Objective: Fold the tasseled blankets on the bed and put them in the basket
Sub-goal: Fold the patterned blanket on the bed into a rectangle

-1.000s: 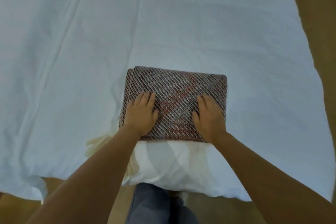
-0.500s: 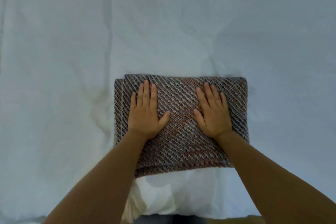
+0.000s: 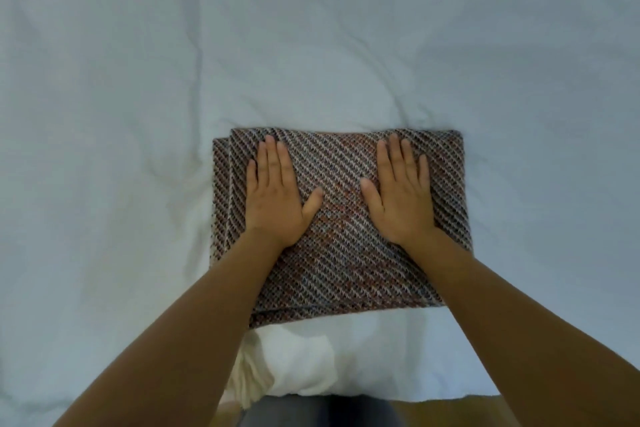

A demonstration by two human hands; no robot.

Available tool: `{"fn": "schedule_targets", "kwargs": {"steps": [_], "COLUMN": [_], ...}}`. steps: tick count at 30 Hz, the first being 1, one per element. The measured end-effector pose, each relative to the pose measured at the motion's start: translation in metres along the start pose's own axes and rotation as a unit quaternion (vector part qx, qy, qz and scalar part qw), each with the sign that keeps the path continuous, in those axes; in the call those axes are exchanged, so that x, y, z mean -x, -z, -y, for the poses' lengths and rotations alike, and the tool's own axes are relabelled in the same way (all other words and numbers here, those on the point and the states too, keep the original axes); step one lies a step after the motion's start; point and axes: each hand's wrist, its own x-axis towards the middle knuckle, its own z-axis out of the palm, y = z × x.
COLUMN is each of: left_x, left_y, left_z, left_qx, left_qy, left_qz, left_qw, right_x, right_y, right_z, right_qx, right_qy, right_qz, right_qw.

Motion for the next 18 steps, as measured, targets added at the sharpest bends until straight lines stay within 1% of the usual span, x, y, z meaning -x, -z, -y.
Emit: {"fn": "schedule_targets", "kwargs": {"steps": [2,4,6,7,8,10,12,13,15,18], "left_x": [0.016,0.041,0.076,0.093,0.111,0.14,0.159,0.165,0.168,0.163], "left_y": [0.005,0.005,-0.004,-0.011,-0.019,-0.035,-0.047,-0.051,-0.055,-0.052], "left_z": [-0.009,-0.018,-0.029,-0.031,-0.03,-0.018,-0.004,0.001,0.003,0.002], "left_qx": [0.017,0.041,0.046,0.047,0.048,0.044,0.029,0.021,0.013,-0.005], "left_qy": [0.001,-0.019,-0.025,-0.013,0.006,0.052,0.096,0.112,0.131,0.141], "left_qz": [-0.023,-0.058,-0.087,-0.088,-0.083,-0.05,-0.012,-0.006,0.003,0.017], "left_qw": [1.0,0.997,0.995,0.995,0.995,0.996,0.995,0.993,0.991,0.99], "right_x": [0.015,0.04,0.069,0.082,0.093,0.109,0.124,0.131,0.143,0.147], "right_y": [0.004,0.0,-0.01,-0.016,-0.021,-0.029,-0.029,-0.026,-0.017,-0.011], "right_z": [0.027,0.056,0.071,0.069,0.059,0.027,-0.01,-0.026,-0.049,-0.057], "right_qx": [-0.033,-0.077,-0.081,-0.064,-0.038,0.017,0.051,0.063,0.084,0.105], "right_qy": [0.003,0.024,0.052,0.066,0.078,0.086,0.07,0.058,0.04,0.02], "right_qz": [-0.016,-0.014,-0.003,-0.001,0.0,0.0,0.01,0.023,0.053,0.091], "right_qw": [0.999,0.997,0.995,0.996,0.996,0.996,0.996,0.996,0.994,0.99]}}
